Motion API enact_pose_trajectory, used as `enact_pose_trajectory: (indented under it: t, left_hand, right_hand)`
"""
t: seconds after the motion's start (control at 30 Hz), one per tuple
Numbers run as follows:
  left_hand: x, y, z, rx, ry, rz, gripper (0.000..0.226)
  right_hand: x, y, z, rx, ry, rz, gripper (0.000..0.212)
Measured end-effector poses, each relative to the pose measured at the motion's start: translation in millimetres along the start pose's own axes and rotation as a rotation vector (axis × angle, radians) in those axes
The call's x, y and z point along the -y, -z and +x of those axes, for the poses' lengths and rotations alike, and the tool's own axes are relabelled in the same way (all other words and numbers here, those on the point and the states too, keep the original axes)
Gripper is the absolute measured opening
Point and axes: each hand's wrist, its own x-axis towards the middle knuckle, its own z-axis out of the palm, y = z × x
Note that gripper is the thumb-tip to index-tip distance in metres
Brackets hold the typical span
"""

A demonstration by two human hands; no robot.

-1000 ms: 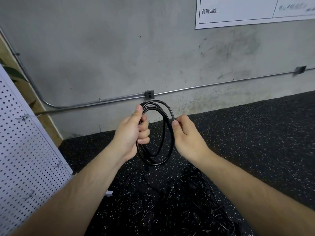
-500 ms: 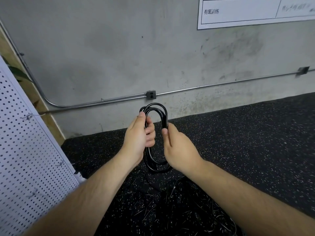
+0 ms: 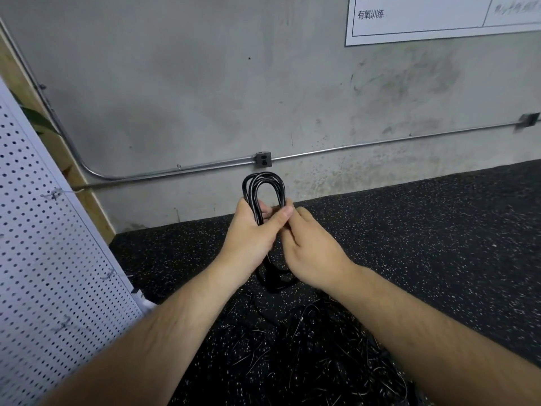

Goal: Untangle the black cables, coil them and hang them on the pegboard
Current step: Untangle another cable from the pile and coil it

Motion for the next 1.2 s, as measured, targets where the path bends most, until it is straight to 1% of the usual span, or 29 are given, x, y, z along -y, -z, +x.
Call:
enact_pose_trajectory:
  t: [0.03, 0.07, 0.2, 0.27, 0.33, 0.37, 0.4, 0.5, 0.53, 0.57, 0.63, 0.73, 0.8, 0.87, 0.9, 0.97, 1.07, 1.2]
  left_hand:
    - [-1.7, -2.9, -0.9, -0.010, -0.019, -0.080, 0.035]
    - [-3.5, -4.9, -0.7, -0.022, -0.032, -0.138, 0.031]
    - [-7.3, -4.4, 1.7, -0.046, -0.001, -0.257, 0.034]
    - [-8.3, -2.0, 3.0, -0.071, 0.035, -0.261, 0.035]
    - [-12.3, 3.0, 6.7, -0.139, 0.044, -0.255, 0.035]
    - [-15.0, 6.1, 9.5, -0.165, 0.041, -0.257, 0.035]
    - [-17.6, 10.5, 12.1, -0.183, 0.035, -0.264, 0.034]
    - [-23.4, 24.4, 17.8, -0.235, 0.024, -0.282, 0.034]
    - [-22.8, 30.1, 20.9, -0.257, 0.017, -0.291, 0.034]
    - [-22.2, 35.1, 24.1, -0.284, 0.013, -0.301, 0.035]
    - [-20.6, 45.0, 32.2, -0.359, 0.021, -0.329, 0.036]
    - [-21.6, 55.8, 40.1, -0.445, 0.030, -0.399, 0.039]
    - [-23.2, 60.9, 42.3, -0.468, 0.023, -0.438, 0.041]
    - [-25.1, 64.9, 42.9, -0.465, 0.019, -0.454, 0.041]
    - [-25.8, 66.3, 42.6, -0.451, 0.020, -0.448, 0.041]
    - [-25.4, 66.8, 40.6, -0.404, 0.022, -0.382, 0.040]
    - [-23.3, 59.9, 34.2, -0.326, 0.024, -0.228, 0.036]
    - [-22.1, 48.0, 27.7, -0.248, 0.001, -0.132, 0.035]
  right_hand:
    - [0.6, -0.2, -0.6, 0.019, -0.017, 0.020, 0.059]
    - [1.8, -0.1, -0.9, 0.031, -0.034, 0.044, 0.064]
    - [-1.9, 1.6, 2.7, 0.034, -0.066, 0.202, 0.062]
    - [-5.7, 3.5, 0.2, 0.086, -0.066, 0.258, 0.065]
    - [-9.4, 3.6, -7.1, 0.138, -0.151, 0.325, 0.077]
    - [-12.0, 4.1, -11.6, 0.154, -0.206, 0.346, 0.078]
    - [-16.1, 4.1, -16.4, 0.180, -0.248, 0.369, 0.071]
    - [-28.0, 3.0, -29.4, 0.262, -0.254, 0.349, 0.025]
    - [-31.2, 2.3, -32.5, 0.275, -0.244, 0.329, 0.014]
    - [-36.5, 0.4, -35.0, 0.287, -0.236, 0.316, 0.012]
    - [-44.2, -2.3, -40.8, 0.334, -0.245, 0.289, 0.021]
    - [-61.6, -6.6, -52.6, 0.481, -0.300, 0.217, 0.035]
    - [-74.7, -7.3, -59.6, 0.587, -0.363, 0.203, 0.040]
    - [-85.5, -3.2, -61.2, 0.658, -0.441, 0.218, 0.050]
    - [-89.8, 0.2, -59.6, 0.659, -0.469, 0.208, 0.053]
    - [-91.7, 10.5, -54.2, 0.608, -0.473, 0.153, 0.047]
    - [-85.1, 24.3, -41.6, 0.498, -0.401, 0.081, 0.036]
    - [-62.3, 39.4, -26.4, 0.388, -0.305, 0.061, 0.033]
